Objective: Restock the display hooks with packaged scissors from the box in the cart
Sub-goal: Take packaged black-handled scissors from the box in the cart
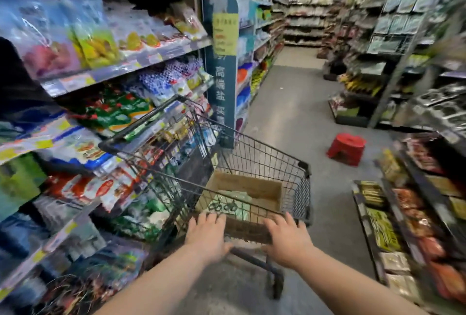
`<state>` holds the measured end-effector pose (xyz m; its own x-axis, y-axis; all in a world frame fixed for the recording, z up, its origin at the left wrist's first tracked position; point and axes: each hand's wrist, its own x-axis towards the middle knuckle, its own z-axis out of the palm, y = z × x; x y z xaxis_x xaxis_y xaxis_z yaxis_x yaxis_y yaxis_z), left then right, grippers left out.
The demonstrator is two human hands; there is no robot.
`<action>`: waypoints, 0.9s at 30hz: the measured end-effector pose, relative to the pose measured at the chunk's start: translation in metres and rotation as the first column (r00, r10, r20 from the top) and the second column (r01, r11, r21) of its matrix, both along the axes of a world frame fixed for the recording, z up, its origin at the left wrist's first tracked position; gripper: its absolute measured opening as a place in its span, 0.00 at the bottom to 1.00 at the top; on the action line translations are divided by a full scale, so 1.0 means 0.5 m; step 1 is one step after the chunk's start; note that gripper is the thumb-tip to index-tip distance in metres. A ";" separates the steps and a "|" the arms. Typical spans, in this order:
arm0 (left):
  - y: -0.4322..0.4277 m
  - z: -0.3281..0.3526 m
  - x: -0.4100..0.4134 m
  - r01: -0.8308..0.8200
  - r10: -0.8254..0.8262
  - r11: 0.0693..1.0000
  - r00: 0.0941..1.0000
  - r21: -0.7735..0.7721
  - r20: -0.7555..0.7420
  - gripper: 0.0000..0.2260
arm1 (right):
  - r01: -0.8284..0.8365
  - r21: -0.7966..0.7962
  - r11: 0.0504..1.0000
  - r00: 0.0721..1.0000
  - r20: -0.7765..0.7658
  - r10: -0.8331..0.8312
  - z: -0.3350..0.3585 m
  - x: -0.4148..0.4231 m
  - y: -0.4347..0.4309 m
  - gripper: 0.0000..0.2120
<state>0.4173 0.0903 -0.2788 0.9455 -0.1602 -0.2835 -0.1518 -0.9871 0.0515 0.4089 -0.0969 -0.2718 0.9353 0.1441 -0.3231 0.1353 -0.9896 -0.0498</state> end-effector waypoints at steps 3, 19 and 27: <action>-0.013 -0.008 0.095 0.063 -0.063 0.998 0.998 -0.013 -0.002 0.34 | 0.074 -0.005 0.997 0.997 0.002 -0.074 -0.002 0.073 -0.020 0.31; 0.038 -0.080 0.493 0.120 -0.121 0.993 0.987 -0.015 -0.105 0.33 | 0.211 -0.044 0.977 0.967 -0.134 -0.215 -0.061 0.409 -0.022 0.29; 0.033 -0.118 0.652 0.031 -0.016 0.998 0.972 0.061 -0.234 0.33 | 0.144 0.045 0.989 0.971 -0.198 -0.132 -0.133 0.611 -0.036 0.30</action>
<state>0.7434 0.1066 -0.3380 0.8484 -0.1559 -0.5059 -0.1658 -0.9858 0.0257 0.7146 -0.1150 -0.3384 0.8678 0.0421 -0.4951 -0.0202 -0.9926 -0.1198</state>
